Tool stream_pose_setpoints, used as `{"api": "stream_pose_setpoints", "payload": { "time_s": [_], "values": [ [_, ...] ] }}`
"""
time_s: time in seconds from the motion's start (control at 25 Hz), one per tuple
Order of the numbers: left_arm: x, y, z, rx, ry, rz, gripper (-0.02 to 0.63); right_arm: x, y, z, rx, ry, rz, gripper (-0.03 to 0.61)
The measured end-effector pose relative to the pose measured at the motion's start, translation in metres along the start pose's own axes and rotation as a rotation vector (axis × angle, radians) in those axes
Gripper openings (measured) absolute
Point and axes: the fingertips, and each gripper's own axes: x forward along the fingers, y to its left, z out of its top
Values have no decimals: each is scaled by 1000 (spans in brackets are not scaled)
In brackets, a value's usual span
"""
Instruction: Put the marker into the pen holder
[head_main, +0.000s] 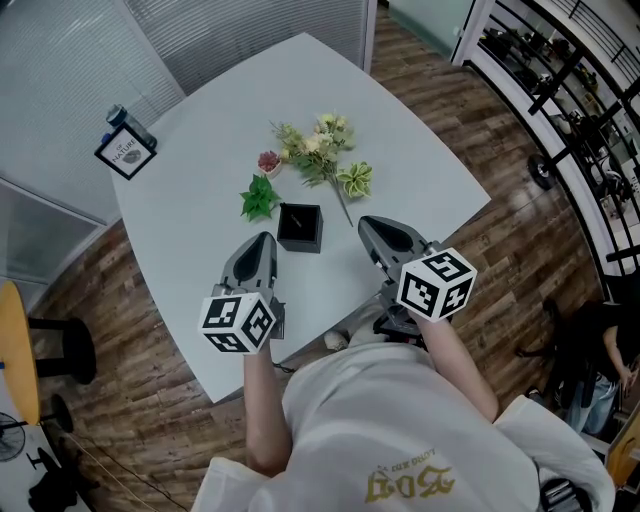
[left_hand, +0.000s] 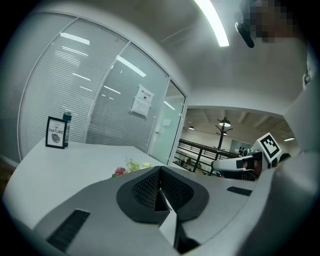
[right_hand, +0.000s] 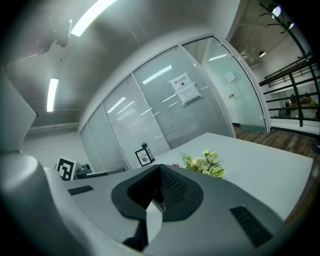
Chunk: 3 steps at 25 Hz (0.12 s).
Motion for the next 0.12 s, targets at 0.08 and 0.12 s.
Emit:
{"api": "stream_pose_setpoints", "payload": {
  "time_s": [0.08,0.12],
  "values": [
    [2,2,0,-1,1,-1,14,2,0,0,1,2,1,17],
    [3,3,0,-2,1,-1,14,4,-1,1,1,2,1,17]
  ]
}}
